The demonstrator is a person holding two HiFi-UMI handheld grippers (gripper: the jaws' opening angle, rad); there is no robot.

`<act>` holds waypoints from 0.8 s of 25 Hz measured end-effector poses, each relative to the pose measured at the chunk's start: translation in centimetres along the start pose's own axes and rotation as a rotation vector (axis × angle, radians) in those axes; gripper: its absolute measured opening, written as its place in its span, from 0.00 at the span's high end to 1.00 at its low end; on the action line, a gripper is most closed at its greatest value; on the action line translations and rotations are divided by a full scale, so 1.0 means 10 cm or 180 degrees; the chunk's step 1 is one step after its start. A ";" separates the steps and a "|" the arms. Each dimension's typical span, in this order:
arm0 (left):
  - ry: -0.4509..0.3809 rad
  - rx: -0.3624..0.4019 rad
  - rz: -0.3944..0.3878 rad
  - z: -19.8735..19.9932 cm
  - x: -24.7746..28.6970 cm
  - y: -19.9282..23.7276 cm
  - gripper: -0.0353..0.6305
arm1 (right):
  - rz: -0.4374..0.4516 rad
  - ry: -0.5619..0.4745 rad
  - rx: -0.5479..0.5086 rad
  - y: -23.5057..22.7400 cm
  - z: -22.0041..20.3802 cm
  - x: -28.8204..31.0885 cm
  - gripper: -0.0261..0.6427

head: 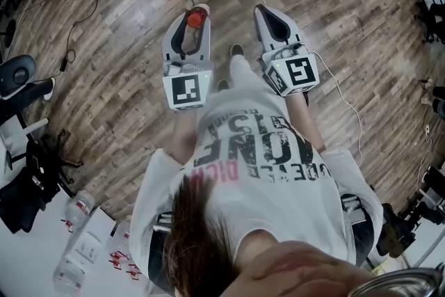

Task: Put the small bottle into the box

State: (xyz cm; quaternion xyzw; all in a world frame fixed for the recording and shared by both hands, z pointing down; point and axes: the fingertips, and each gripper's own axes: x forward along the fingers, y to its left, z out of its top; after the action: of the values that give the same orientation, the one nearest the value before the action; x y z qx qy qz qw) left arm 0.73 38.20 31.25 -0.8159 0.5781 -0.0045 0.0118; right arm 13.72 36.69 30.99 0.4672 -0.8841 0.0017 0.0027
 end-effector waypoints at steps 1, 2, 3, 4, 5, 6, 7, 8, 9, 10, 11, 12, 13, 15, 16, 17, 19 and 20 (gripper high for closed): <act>0.0002 -0.0001 0.0028 -0.01 0.04 0.02 0.74 | 0.0025 -0.0001 0.0006 -0.03 -0.01 0.05 0.96; 0.0003 0.0000 0.0058 -0.02 0.09 0.05 0.74 | 0.0052 0.0002 0.0010 -0.07 -0.03 0.11 0.96; 0.0004 0.0004 0.0089 -0.02 0.15 0.07 0.74 | 0.0079 0.0012 0.0013 -0.11 -0.04 0.17 0.96; 0.0007 0.0011 0.0118 -0.02 0.21 0.10 0.74 | 0.0105 0.0026 0.0013 -0.16 -0.05 0.24 0.96; 0.0010 0.0019 0.0147 -0.02 0.29 0.12 0.74 | 0.0132 0.0036 0.0011 -0.22 -0.05 0.32 0.96; 0.0013 0.0025 0.0177 -0.02 0.37 0.15 0.74 | 0.0162 0.0041 0.0008 -0.27 -0.04 0.40 0.96; 0.0014 0.0026 0.0210 -0.02 0.46 0.18 0.74 | 0.0195 0.0041 0.0007 -0.33 -0.04 0.49 0.96; 0.0010 0.0022 0.0247 -0.02 0.55 0.21 0.74 | 0.0228 0.0039 0.0006 -0.39 -0.02 0.57 0.96; 0.0003 0.0016 0.0285 -0.01 0.63 0.24 0.74 | 0.0260 0.0039 0.0003 -0.46 -0.01 0.65 0.96; -0.0003 0.0013 0.0320 -0.01 0.72 0.26 0.74 | 0.0289 0.0042 -0.0001 -0.53 0.00 0.73 0.96; -0.0005 0.0013 0.0354 -0.01 0.80 0.28 0.74 | 0.0318 0.0046 -0.0006 -0.60 0.00 0.79 0.96; -0.0002 0.0011 0.0387 0.00 0.87 0.29 0.74 | 0.0347 0.0051 -0.0009 -0.66 0.00 0.85 0.96; 0.0003 0.0008 0.0419 0.00 0.94 0.29 0.74 | 0.0375 0.0054 -0.0010 -0.72 0.01 0.90 0.96; 0.0011 0.0002 0.0472 -0.01 1.06 0.31 0.74 | 0.0426 0.0058 -0.0004 -0.82 0.00 1.01 0.96; 0.0018 0.0000 0.0498 -0.03 1.12 0.32 0.74 | 0.0450 0.0060 0.0003 -0.87 0.00 1.06 0.96; 0.0031 0.0000 0.0524 -0.05 1.18 0.34 0.74 | 0.0473 0.0064 0.0011 -0.91 -0.01 1.11 0.96; 0.0082 0.0010 0.0581 -0.11 1.28 0.36 0.74 | 0.0511 0.0071 0.0026 -1.00 -0.03 1.18 0.96; 0.0096 0.0018 0.0605 -0.13 1.33 0.37 0.74 | 0.0526 0.0074 0.0030 -1.05 -0.04 1.22 0.96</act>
State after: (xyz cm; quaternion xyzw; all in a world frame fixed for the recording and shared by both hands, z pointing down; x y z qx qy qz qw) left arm 1.62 24.41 32.41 -0.7571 0.6530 -0.0173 0.0058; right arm 15.58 20.70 31.45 0.3927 -0.9195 0.0116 0.0107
